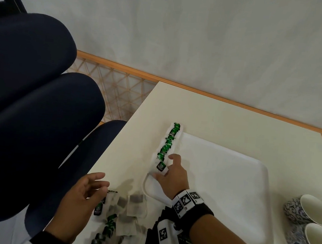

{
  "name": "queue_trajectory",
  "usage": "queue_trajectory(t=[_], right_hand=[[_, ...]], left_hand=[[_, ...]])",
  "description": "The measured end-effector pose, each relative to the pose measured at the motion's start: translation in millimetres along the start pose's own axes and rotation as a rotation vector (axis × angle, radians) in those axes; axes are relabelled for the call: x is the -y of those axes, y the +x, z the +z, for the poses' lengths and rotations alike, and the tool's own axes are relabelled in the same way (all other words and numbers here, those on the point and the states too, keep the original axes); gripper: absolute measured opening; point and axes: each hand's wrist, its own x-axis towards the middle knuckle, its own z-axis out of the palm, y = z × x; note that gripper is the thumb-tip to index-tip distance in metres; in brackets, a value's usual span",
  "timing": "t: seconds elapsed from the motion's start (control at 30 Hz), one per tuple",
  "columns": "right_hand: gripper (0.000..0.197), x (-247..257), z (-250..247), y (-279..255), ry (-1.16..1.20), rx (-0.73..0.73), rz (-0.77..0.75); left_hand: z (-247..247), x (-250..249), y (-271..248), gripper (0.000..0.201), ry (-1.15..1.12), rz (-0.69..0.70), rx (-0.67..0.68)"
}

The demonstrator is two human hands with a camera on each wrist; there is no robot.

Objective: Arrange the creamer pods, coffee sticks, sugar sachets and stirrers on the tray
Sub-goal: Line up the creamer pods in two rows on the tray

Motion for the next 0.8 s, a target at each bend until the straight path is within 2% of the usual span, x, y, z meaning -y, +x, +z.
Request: queue_trajectory(t=[0.27,0.37,0.47,0.63,0.8], right_hand=[[0.038,7.0,-3.7,-4.7,-0.070,-0.061,-0.094],[0.036,8.3,-4.0,-1.5,-0.077,-0.075,-0.114],[0.040,5.7,-2.8,2.3,-0.058,-0.050,-0.094],[0.063,-0.9,4.2,6.1,-0.050,0.018,-0.067],[0.065,1.4,4.1,8.1,-0.105,0.000,-0.076]], left_hand=[[-1.8,5.5,0.0,0.031,0.018,0.002,-0.007],[-2.3,6.4,0.3,0.030,0.017,0.008,-0.008],[-4.1,7.1,0.8,0.030,0.014,0.012,-0.012],[-5.5,10.8,1.2,0.030,0.011,-0.001,-0.022],[-3.3,12.5,0.8,0.030,0.008,-0.010,-0.015]])
